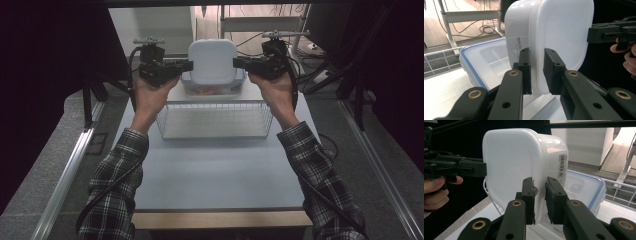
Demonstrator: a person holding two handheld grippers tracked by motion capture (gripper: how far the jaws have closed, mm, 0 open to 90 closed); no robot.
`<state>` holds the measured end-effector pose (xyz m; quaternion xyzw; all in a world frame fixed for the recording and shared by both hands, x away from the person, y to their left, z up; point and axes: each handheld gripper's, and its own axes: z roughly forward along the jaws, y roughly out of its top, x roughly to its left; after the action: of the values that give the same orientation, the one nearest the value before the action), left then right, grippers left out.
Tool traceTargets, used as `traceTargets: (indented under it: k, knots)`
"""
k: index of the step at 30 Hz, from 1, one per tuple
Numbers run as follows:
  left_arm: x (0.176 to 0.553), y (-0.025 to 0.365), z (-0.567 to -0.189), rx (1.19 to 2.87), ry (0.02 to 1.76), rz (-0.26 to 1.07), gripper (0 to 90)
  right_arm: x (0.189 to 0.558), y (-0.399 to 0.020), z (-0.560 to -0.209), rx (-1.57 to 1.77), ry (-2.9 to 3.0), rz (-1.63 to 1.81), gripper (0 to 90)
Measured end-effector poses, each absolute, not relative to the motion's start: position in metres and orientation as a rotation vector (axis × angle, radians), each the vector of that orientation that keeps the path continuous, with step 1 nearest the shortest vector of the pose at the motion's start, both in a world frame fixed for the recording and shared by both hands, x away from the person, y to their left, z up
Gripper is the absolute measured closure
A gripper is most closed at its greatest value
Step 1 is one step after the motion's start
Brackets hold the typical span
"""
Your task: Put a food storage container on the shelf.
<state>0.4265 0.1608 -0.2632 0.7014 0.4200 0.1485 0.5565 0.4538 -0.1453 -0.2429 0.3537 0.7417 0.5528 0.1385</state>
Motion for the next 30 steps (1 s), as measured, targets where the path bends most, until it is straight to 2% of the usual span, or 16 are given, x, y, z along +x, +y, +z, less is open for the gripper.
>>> traceTargets:
  k: [4, 10, 17, 20, 23, 26, 30]
  knots:
    - [0.430, 0.160, -0.264, 1.648, 0.989, 0.355, 75.2, 0.457, -0.144, -0.242, 1.021, 2.142, 1.600, 76.3]
    - [0.434, 0.156, -0.265, 1.637, 0.981, 0.365, 63.7, 0.461, -0.139, -0.243, 1.006, 2.138, 1.566, 69.3]
    - [0.442, 0.152, -0.267, 1.643, 0.995, 0.376, 60.7, 0.468, -0.135, -0.247, 1.011, 2.130, 1.530, 64.2]
    - [0.448, 0.151, -0.269, 1.649, 1.014, 0.356, 54.4, 0.473, -0.133, -0.249, 1.016, 2.138, 1.525, 59.7]
    - [0.453, 0.152, -0.268, 1.636, 1.026, 0.336, 52.8, 0.477, -0.132, -0.249, 1.037, 2.137, 1.537, 57.6]
    - [0.457, 0.152, -0.266, 1.640, 1.048, 0.358, 46.0, 0.480, -0.131, -0.248, 1.054, 2.145, 1.535, 53.5]
    - [0.462, 0.151, -0.264, 1.630, 1.060, 0.366, 42.8, 0.483, -0.130, -0.247, 1.055, 2.119, 1.508, 52.0]
